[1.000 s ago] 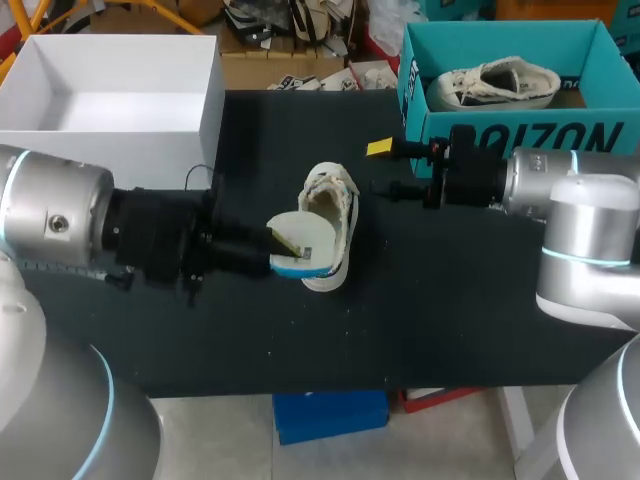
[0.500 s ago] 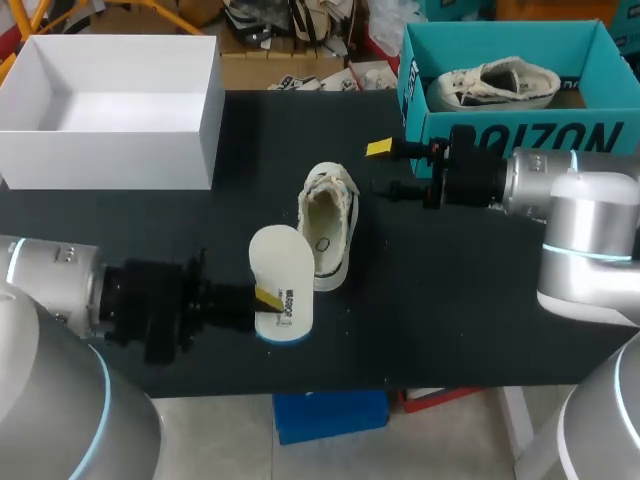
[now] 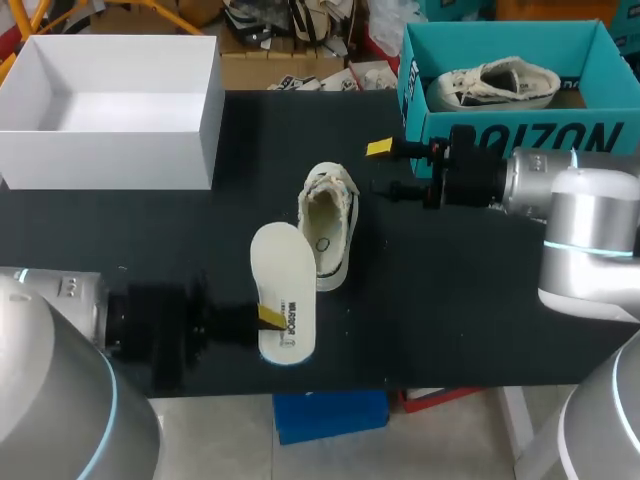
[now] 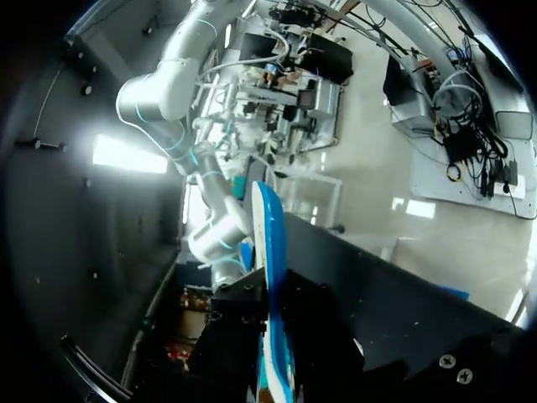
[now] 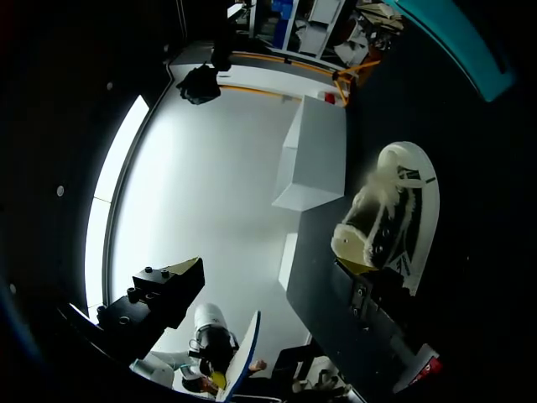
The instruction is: Take the shoe out of the shoebox, open the shoe tongue, remove and reinsert the insole, then place the shoe into the shoebox
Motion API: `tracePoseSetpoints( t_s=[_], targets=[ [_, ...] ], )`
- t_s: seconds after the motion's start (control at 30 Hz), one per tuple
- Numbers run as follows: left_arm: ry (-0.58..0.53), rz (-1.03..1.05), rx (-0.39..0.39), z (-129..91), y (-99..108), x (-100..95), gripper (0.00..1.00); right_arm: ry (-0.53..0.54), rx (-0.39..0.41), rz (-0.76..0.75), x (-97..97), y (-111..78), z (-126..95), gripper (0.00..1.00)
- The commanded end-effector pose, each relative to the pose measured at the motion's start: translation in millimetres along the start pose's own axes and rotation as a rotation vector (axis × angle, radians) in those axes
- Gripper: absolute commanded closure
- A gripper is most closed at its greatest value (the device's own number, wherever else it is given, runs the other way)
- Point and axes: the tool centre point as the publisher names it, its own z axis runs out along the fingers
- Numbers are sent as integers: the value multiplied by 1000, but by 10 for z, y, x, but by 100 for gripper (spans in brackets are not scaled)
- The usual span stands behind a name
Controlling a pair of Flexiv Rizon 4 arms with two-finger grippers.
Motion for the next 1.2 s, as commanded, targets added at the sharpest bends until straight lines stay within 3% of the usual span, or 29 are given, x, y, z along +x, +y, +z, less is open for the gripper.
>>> tracePoseSetpoints(
  t_s=[0.03, 0.23, 0.4, 0.9, 1.2],
  targets=[
    [-30, 152, -34, 79, -77, 199, 100, -2, -3, 0, 2, -8, 11, 0],
    [-78, 280, -72, 135, 87, 386, 100, -2, -3, 0, 2, -8, 11, 0],
    [-119, 302, -77, 203, 316, 421, 100, -2, -3, 0, 2, -8, 11, 0],
    [-130, 305, -141, 495, 1173, 225, 100, -2, -3, 0, 2, -8, 11, 0],
    [-123, 310, -149, 561, 1546, 144, 100, -2, -3, 0, 2, -8, 11, 0]
  ],
)
